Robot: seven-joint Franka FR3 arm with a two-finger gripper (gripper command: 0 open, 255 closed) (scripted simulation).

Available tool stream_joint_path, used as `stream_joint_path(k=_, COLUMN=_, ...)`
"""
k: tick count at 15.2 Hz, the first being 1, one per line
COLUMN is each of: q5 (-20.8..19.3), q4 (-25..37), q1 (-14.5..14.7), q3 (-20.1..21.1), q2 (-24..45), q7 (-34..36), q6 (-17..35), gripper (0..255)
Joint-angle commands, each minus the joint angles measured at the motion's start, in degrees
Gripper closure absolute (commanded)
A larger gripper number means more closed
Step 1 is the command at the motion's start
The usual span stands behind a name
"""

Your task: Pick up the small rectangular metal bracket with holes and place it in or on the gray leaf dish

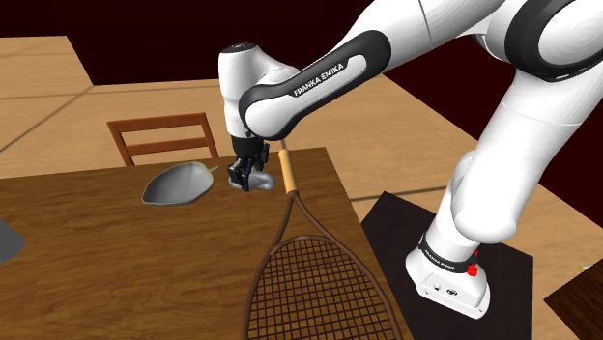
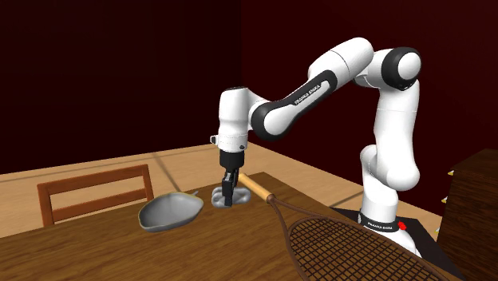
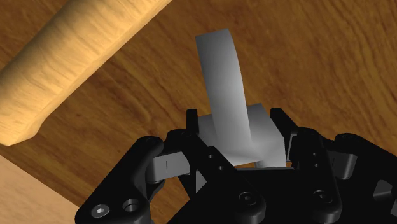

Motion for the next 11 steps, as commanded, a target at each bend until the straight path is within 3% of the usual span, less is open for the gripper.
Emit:
stream_joint_path(k=1, q5=0.0, q4=0.01, q1=0.0, q3=0.0, q2=0.0, q7=0.0, q6=0.0, gripper=255)
stream_joint_path(k=5, q5=0.0, q4=0.0, q1=0.0, q3=0.0, q2=0.0, q7=0.0, q6=0.01, gripper=255)
stream_joint_path(k=11, q5=0.6, q4=2.81, q1=-0.04, q3=-0.11, q2=-1.8, q7=-0.47, q6=-4.53, gripper=255)
